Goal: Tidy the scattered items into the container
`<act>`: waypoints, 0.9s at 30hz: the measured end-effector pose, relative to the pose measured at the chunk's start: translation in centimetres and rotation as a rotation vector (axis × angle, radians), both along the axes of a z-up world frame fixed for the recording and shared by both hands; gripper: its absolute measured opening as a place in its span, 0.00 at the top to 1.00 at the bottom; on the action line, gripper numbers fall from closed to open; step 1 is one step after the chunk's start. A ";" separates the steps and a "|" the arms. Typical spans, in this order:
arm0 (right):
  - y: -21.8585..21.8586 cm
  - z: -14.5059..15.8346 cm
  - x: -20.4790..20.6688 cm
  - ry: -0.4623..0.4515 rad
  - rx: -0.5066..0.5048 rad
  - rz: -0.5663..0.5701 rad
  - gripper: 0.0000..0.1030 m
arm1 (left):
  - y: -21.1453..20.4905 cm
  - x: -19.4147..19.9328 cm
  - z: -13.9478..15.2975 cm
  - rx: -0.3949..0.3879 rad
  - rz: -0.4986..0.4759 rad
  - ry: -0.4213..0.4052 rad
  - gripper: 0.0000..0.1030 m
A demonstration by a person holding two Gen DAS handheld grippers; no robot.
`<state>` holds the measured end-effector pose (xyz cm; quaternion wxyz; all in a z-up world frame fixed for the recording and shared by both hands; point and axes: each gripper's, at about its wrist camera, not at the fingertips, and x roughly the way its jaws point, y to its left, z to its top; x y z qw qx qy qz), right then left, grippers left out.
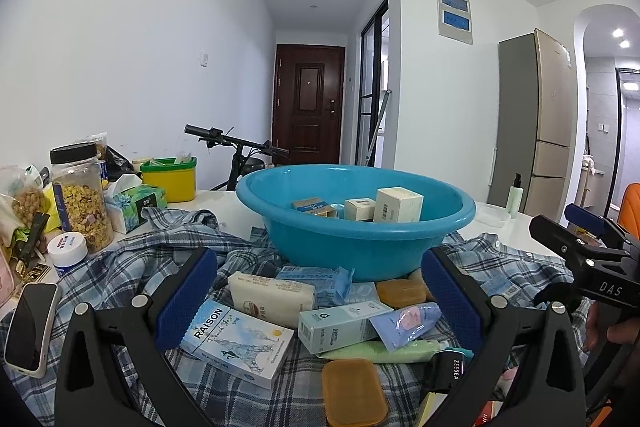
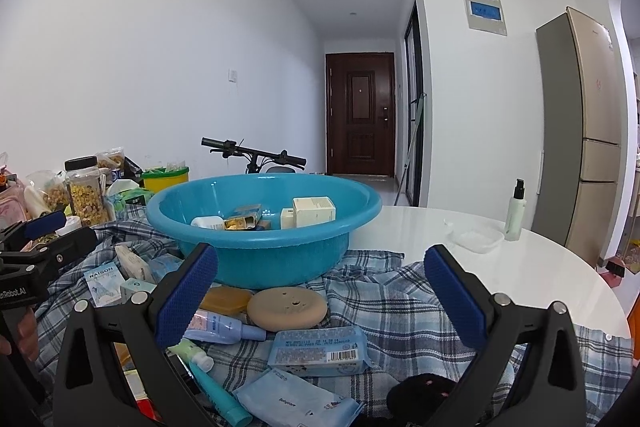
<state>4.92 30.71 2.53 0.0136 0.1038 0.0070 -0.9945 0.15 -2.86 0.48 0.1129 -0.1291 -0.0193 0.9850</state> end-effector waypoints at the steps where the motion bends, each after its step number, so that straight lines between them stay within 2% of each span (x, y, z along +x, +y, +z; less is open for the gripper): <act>1: 0.0 0.0 -0.1 -0.003 0.000 -0.001 0.00 | 0.0 -0.1 0.0 -0.001 0.001 -0.004 0.00; 10: -0.3 -0.2 -0.4 -0.026 0.003 0.009 0.00 | 0.5 -0.6 -0.4 -0.032 0.014 -0.026 0.00; 16: -0.5 -0.5 -0.7 -0.055 0.006 -0.009 0.00 | 1.5 -0.5 -0.5 -0.091 0.032 -0.014 0.00; 27: -0.3 -0.6 -0.8 -0.074 0.001 -0.039 0.00 | 1.1 -0.8 -0.7 -0.086 0.104 -0.032 0.00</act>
